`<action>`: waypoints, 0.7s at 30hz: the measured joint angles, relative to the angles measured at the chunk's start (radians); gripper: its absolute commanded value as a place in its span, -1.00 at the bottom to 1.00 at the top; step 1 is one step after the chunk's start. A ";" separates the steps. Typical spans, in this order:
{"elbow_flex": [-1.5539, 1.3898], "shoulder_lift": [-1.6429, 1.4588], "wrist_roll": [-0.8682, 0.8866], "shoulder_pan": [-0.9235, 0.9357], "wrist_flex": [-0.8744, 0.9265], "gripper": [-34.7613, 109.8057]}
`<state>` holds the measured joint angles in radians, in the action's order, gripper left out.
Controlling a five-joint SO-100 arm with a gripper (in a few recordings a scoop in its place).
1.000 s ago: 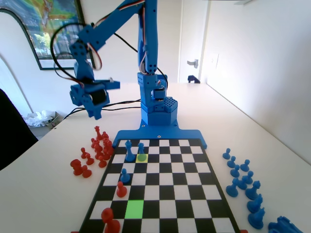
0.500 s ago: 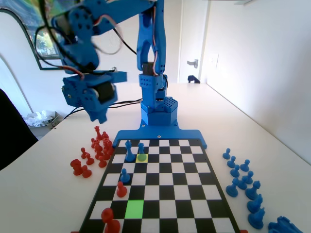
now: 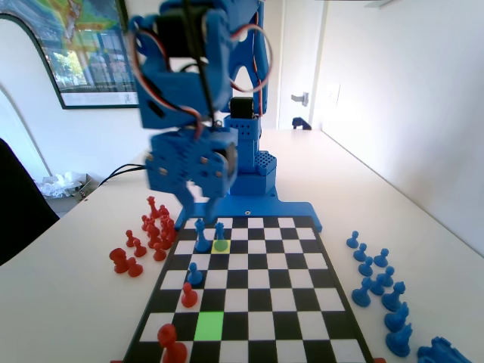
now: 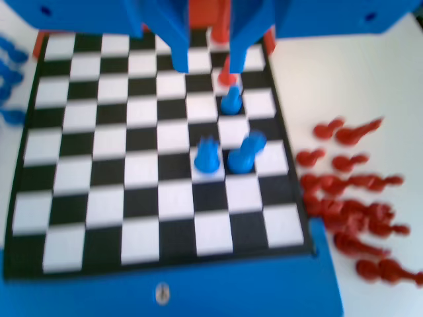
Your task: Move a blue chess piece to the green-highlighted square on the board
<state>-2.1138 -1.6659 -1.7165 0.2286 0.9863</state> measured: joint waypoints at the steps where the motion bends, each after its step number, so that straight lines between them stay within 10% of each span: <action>1: -0.021 0.000 -0.015 -0.002 -0.014 -0.39; 21: -0.012 -0.002 -0.483 -0.051 0.152 -0.36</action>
<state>-2.1261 -1.6674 -2.1997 0.1779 1.1382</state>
